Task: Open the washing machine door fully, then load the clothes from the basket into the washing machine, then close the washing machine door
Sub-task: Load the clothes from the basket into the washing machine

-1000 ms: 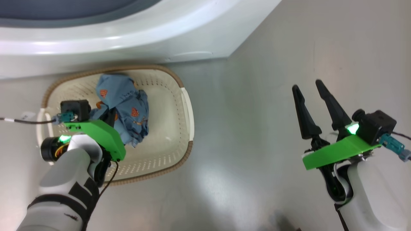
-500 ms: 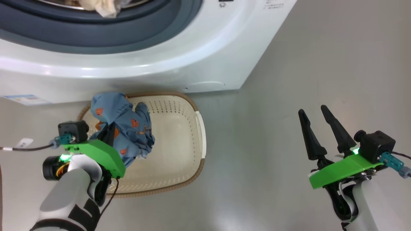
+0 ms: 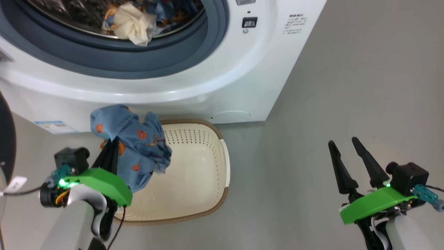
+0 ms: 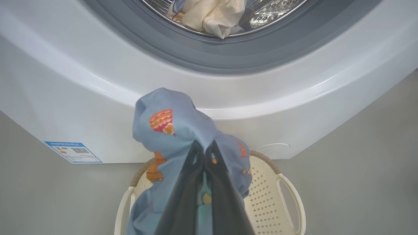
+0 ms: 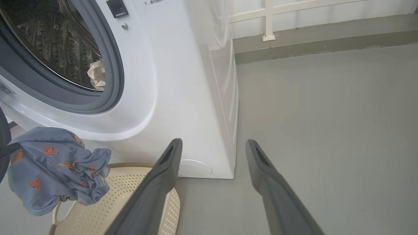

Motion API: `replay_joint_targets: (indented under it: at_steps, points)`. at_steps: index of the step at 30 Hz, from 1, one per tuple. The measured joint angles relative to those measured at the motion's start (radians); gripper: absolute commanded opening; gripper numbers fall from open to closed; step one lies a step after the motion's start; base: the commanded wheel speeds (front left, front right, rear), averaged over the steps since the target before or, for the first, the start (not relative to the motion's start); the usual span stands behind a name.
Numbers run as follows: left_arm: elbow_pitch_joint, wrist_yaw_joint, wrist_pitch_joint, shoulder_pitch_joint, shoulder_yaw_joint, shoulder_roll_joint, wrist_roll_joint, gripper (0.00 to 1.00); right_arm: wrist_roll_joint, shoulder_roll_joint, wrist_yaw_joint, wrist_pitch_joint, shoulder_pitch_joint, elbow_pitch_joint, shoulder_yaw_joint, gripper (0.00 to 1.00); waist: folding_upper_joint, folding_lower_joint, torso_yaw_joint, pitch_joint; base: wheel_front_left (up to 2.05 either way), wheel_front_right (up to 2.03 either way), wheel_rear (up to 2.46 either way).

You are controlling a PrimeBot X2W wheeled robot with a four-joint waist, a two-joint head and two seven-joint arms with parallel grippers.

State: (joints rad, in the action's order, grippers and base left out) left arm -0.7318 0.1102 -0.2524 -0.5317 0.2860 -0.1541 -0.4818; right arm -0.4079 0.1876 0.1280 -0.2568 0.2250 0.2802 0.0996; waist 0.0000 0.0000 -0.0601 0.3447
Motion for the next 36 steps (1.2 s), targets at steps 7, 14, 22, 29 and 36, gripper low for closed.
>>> replay_joint_targets:
  at_steps: [7, 14, 22, 29, 36]
  points:
    - [0.161, 0.002, 0.0, 0.123, -0.108, 0.015, 0.097, 0.0, 0.0, 0.005, 0.0, 0.0, -0.057, 0.001, -0.022, 1.0, 0.0, 0.0, 0.01, -0.06, 0.0, 0.0, 0.0]
    - [0.315, 0.009, 0.0, 0.256, -0.188, 0.032, 0.17, 0.0, 0.0, 0.007, 0.0, 0.0, -0.111, 0.0, -0.048, 1.0, 0.0, 0.0, 0.017, -0.122, 0.0, 0.0, 0.0]
    - [0.449, 0.011, 0.0, 0.39, -0.248, 0.044, 0.218, 0.0, 0.0, 0.007, 0.0, 0.0, -0.171, -0.007, -0.078, 1.0, 0.0, 0.0, 0.021, -0.18, 0.0, 0.0, 0.0]
    - [0.54, 0.013, 0.0, 0.492, -0.279, 0.062, 0.246, 0.0, 0.001, 0.005, 0.0, 0.0, -0.22, -0.012, -0.101, 1.0, 0.0, 0.0, 0.021, -0.214, 0.0, 0.0, 0.0]
    - [0.597, 0.013, 0.0, 0.542, -0.305, 0.074, 0.259, 0.0, 0.001, 0.001, 0.0, 0.0, -0.229, -0.013, -0.111, 1.0, 0.0, 0.0001, 0.017, -0.229, 0.0, 0.0, 0.0]
